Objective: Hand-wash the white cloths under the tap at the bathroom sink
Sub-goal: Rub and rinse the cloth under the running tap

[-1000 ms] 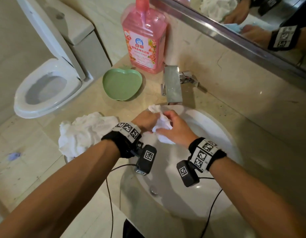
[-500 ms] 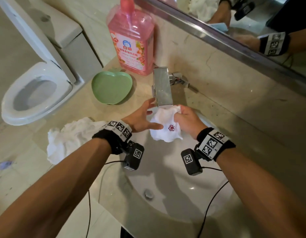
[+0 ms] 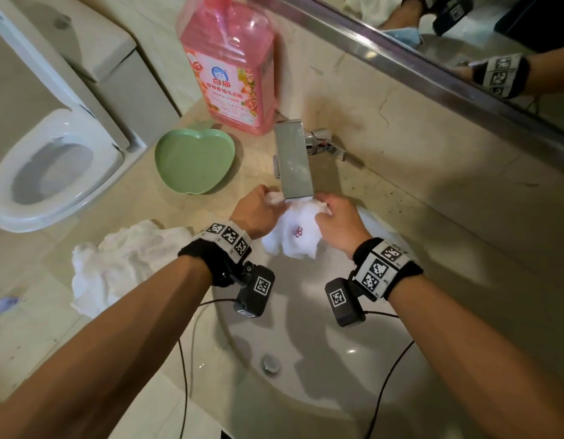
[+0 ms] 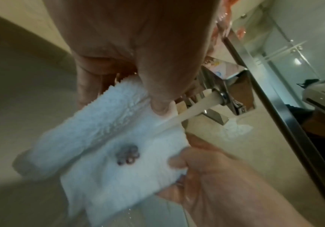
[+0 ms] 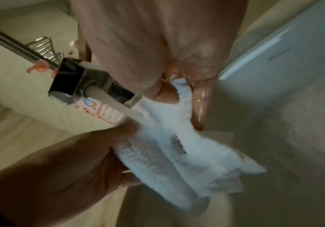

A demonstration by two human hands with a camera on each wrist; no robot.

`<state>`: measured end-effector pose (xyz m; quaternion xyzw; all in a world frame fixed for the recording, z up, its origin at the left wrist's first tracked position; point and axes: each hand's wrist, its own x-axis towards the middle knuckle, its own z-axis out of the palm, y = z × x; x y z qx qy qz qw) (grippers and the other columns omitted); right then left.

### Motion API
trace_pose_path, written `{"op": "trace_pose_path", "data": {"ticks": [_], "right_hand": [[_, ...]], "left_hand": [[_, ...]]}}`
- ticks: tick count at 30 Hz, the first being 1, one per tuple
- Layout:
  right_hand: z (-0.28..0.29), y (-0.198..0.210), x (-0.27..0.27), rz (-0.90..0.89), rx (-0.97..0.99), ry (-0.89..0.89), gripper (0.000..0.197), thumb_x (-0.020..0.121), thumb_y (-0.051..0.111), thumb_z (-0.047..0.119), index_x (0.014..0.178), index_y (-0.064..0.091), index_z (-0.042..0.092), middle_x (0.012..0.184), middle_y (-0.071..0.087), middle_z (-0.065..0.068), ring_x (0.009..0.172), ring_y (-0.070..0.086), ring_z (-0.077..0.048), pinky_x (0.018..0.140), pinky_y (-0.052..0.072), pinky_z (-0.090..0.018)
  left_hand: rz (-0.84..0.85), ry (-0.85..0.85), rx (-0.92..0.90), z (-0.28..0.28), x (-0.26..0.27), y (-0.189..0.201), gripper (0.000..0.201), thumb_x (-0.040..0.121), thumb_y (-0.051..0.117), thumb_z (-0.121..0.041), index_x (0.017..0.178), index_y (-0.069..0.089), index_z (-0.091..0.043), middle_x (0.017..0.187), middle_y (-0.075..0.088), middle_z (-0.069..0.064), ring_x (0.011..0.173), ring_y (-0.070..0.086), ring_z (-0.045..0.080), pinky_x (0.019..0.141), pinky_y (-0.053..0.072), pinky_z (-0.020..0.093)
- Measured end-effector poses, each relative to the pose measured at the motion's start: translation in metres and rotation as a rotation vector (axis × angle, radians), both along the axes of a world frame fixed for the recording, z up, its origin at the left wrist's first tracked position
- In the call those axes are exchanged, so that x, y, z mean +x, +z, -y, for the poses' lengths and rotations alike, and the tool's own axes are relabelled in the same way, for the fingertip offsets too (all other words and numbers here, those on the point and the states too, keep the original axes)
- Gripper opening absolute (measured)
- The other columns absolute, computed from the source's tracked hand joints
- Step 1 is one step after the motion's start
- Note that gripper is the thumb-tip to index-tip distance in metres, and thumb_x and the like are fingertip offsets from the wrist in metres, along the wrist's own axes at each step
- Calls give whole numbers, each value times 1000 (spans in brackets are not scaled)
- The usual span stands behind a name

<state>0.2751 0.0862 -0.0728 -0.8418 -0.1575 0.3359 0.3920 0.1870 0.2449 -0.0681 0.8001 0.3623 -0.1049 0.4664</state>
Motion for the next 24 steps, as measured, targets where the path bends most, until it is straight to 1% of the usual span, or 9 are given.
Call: {"op": "trace_pose_path", "data": {"ticks": [3,6,9,11,13,17,20,22,24], "right_hand": [[-18,-2,-15,-30,72,1,36,85,61,7,118,62,20,109,69,-3,102,64,-22,81,49,-28],[-37,-3,-27,48,22,152,34,80,79,25,109,63,19,101,62,5,95,57,-10,81,38,-20],[-49,-5,-29,103,-109,218,27,94,65,29,116,64,13,108,63,0,106,56,-15,83,31,-17],[-51,-2,-25,-53,-36,62,24,92,61,9,116,65,12,115,68,-5,111,62,-21,89,46,-23],[-47,-1,-22,-135,61,-100,28,87,57,-1,108,67,14,113,70,-6,109,64,-24,93,53,-35],[-35,4,-16,-195,121,-127,46,82,51,-9,113,65,22,108,70,1,111,63,-24,94,54,-41],[-25,7,-6,-327,169,-139,59,76,55,-16,122,62,21,121,66,-8,117,61,-31,90,56,-45],[-17,7,2,-365,211,-123,57,78,55,-13,128,60,14,127,61,-20,121,58,-38,102,49,-54],[-10,8,5,-361,278,-81,41,80,52,-10,121,55,-5,115,58,-34,113,61,-39,104,45,-55]], "left_hand": [[29,-10,-67,1,-3,1,47,98,51,-41,121,53,0,118,63,14,104,62,34,88,51,41],[91,44,-150,1,-12,9,34,96,51,-33,111,61,-5,109,64,12,97,64,27,78,53,34],[152,16,-292,4,-25,16,26,94,45,-13,111,64,-7,107,66,8,92,66,21,77,57,30],[190,28,-275,3,-32,19,29,90,49,-4,118,54,-7,112,60,6,95,62,21,81,54,32],[195,-64,-111,-5,-37,16,47,83,60,-2,127,46,-9,124,54,9,110,53,22,95,48,35],[70,-369,-5,-21,-39,8,89,74,81,-25,148,32,-20,152,35,3,139,34,19,114,29,32],[118,-441,21,-21,-25,6,85,65,87,-33,139,45,-23,136,55,-1,125,52,19,105,43,37],[124,-446,-76,-15,-17,5,80,64,88,-30,134,49,-24,119,64,-6,109,62,13,92,50,27],[98,-432,-163,-9,-12,-1,79,62,90,-27,132,54,-24,112,67,-12,101,65,4,86,52,19]]}}
